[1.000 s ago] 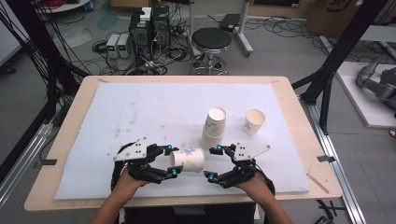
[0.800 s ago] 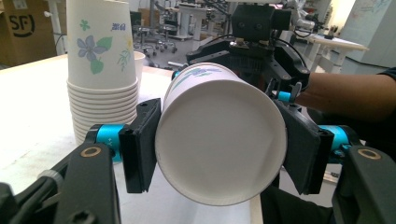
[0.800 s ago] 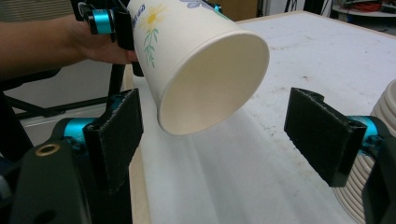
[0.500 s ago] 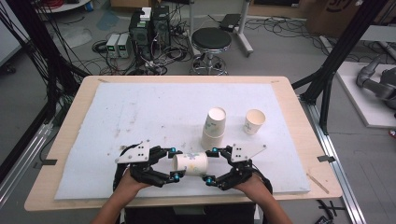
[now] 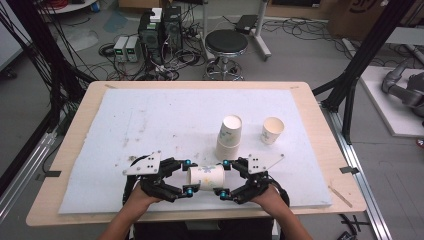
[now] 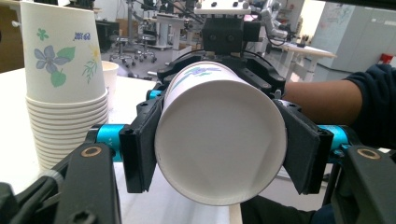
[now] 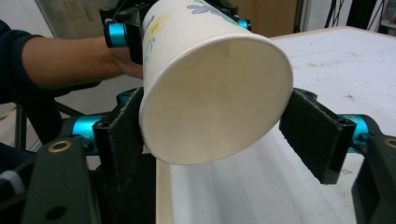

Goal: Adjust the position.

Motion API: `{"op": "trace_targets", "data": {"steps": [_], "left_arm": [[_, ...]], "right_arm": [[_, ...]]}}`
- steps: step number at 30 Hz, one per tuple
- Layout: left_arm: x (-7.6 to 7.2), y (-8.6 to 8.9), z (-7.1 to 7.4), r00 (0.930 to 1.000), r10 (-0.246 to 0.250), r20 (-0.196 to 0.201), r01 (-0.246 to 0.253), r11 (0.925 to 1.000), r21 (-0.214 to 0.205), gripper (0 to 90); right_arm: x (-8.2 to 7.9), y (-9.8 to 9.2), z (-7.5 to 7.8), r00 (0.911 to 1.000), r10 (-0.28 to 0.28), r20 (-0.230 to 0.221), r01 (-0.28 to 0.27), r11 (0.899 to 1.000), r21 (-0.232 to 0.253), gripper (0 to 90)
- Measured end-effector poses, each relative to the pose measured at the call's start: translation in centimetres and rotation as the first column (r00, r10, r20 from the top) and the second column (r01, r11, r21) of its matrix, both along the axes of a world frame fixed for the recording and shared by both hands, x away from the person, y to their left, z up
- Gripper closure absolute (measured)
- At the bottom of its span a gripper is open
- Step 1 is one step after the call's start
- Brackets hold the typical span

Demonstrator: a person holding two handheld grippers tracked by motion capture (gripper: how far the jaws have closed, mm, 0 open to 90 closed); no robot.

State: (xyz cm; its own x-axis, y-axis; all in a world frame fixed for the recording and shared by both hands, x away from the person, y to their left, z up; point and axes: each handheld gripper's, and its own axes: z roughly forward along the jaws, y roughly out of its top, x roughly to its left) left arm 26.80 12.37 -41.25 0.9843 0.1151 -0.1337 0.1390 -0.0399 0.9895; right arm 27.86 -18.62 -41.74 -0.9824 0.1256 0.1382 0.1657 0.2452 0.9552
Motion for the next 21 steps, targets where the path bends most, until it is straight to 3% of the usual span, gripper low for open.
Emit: {"op": "trace_targets", "data": {"steps": [5,13,16,21], "left_arm": [[0.06,-0.05,-0.24,0.9999,0.000,-0.012,0.000,1.0000,-0.002,36.3],[0.09,-0.12,-0.30,0.9995,0.011,-0.030,-0.011,0.9998,0.014,35.0],[0.07,-0.30,-0.31,0.9986,0.023,-0.047,-0.022,0.9993,0.029,26.9],[0.04,-0.27,-0.13,0.9977,0.055,-0.038,-0.053,0.9968,0.060,19.8]], "right_arm": [[0.13,-0.29,0.06,1.0000,0.005,-0.004,-0.005,1.000,0.016,28.8],[0.22,-0.38,0.19,0.9988,0.007,-0.048,-0.007,1.000,0.009,30.6],[0.19,-0.27,0.25,0.9991,0.004,-0.043,-0.004,1.000,-0.005,30.6],[0.07,-0.15,0.38,0.9989,0.006,-0.046,-0.008,1.000,-0.028,31.0]]}}
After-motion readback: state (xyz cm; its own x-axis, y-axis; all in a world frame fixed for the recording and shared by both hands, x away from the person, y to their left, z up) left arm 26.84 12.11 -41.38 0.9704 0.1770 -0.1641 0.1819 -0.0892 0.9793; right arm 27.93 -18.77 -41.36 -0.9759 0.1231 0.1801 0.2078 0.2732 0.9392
